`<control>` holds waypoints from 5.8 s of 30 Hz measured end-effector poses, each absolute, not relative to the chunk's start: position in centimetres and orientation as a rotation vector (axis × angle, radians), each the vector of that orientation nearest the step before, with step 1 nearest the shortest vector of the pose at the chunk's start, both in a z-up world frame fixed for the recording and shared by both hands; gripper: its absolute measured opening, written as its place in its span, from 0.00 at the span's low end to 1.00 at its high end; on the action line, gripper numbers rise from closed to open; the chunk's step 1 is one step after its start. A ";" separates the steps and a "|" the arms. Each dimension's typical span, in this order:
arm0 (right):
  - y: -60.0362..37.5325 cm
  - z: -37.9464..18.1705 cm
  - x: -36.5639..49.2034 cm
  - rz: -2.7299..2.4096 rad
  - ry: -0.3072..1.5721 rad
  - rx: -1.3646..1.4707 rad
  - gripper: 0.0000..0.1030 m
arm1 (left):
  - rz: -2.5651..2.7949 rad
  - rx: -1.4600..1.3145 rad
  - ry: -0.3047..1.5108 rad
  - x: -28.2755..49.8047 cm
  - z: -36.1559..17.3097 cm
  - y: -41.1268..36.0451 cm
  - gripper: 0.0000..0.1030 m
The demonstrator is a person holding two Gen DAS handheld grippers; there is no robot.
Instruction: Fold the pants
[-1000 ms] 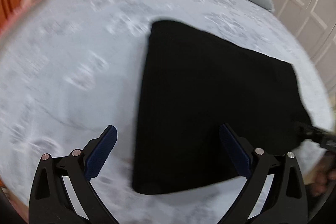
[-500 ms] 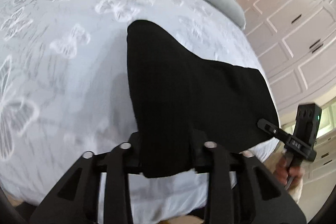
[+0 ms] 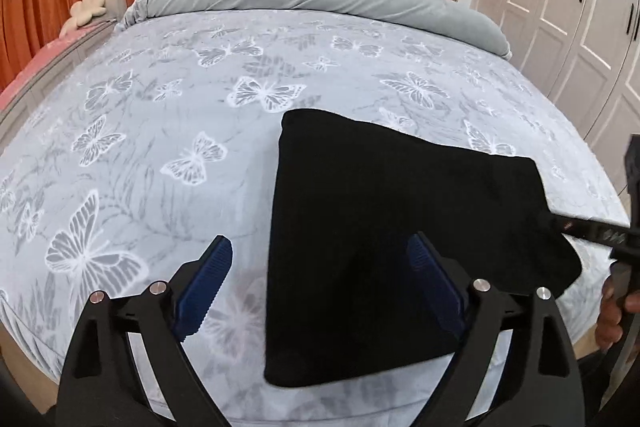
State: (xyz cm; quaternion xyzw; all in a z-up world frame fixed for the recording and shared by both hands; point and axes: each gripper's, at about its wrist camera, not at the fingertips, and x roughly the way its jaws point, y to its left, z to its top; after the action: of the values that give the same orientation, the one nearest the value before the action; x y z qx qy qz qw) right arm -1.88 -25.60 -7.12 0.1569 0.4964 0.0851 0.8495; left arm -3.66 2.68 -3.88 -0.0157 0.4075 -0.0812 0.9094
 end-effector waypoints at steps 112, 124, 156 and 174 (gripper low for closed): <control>-25.3 -6.5 -9.4 0.061 0.904 0.285 0.29 | -0.059 0.180 0.893 -4.4 -7.2 0.1 0.93; -28.1 -7.3 -9.6 0.062 0.900 0.462 0.54 | -0.083 0.134 0.935 -4.2 -7.6 0.8 0.93; -26.3 -8.9 -7.8 0.129 0.937 0.630 0.83 | -0.186 -0.078 1.077 -2.6 -9.5 0.2 0.96; -25.8 -11.1 -5.4 0.202 0.987 0.679 0.42 | -0.343 -0.310 1.149 -1.1 -10.0 3.0 0.63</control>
State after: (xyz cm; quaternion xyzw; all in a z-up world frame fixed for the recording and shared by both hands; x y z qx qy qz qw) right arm -5.43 -25.82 -11.08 0.3188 0.4639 0.0947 0.8211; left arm -1.14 3.00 -10.02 -0.1454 0.5385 -0.1608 0.8142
